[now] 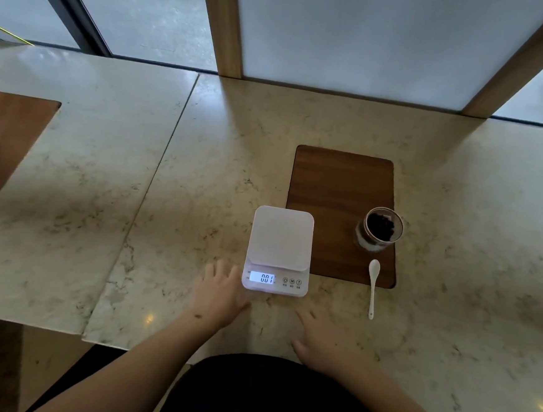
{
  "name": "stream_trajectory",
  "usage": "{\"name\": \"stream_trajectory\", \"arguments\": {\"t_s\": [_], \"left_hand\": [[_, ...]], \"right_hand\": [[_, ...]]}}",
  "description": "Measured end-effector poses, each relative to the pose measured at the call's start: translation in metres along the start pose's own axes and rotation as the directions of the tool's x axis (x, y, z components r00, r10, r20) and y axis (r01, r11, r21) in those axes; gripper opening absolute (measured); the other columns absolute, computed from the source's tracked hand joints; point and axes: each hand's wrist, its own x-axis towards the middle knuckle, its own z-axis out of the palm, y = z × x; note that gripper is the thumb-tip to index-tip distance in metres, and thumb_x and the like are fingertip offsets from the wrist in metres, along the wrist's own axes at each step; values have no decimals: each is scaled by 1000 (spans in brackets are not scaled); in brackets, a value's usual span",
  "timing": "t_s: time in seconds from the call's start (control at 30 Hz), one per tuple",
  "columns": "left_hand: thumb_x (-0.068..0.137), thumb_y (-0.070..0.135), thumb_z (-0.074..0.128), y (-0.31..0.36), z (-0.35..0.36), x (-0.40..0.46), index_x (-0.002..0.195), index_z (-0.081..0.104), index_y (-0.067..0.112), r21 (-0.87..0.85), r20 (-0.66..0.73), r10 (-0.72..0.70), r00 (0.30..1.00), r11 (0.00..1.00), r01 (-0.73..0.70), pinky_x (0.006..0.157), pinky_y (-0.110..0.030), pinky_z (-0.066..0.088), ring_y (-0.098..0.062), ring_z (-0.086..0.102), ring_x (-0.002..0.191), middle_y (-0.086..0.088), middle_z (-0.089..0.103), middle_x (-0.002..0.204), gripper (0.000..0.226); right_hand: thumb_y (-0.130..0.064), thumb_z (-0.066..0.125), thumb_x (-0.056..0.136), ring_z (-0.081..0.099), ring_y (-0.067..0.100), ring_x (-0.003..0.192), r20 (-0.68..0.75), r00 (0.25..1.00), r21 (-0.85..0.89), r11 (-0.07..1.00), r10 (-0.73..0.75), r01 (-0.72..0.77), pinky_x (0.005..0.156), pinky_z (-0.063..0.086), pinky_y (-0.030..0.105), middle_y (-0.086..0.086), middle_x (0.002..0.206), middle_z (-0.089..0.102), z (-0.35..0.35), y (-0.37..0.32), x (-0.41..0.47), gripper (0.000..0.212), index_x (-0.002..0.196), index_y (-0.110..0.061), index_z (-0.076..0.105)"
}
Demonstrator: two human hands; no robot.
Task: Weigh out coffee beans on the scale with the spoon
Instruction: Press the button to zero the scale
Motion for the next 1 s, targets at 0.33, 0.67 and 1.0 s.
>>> {"name": "stream_trajectory", "arguments": {"t_s": [0.33, 0.67, 1.0], "left_hand": [[86, 73, 52, 14, 12, -2, 158, 1, 20, -65, 177, -122, 977, 989, 135, 117, -66, 18, -48, -7, 149, -20, -5, 166, 103], [85, 79, 44, 11, 20, 1, 157, -11, 26, -71, 189, -125, 974, 988, 141, 117, -68, 10, -46, -14, 149, -16, -16, 166, 105], [90, 77, 27, 9, 26, 2, 144, -38, 25, -59, 329, -111, 938, 989, 137, 115, -72, -6, -43, -46, 133, -16, -49, 147, 99]], "right_hand": [[-41, 42, 91, 56, 8, 68, 101, 994, 46, 998, 43, -48, 55, 42, 24, -1, 92, 63, -19, -6, 13, 85, 155, -31, -12], [-37, 39, 95, 51, 10, 61, 87, 995, -15, 999, 45, -44, 51, 40, 26, -6, 68, 44, -21, -1, 25, 79, 156, -30, -10], [-34, 38, 95, 63, 33, 99, 121, 990, -42, 997, 71, -67, 78, 49, 40, 20, 122, 61, -23, -11, 41, 74, 158, -14, 4]]}}
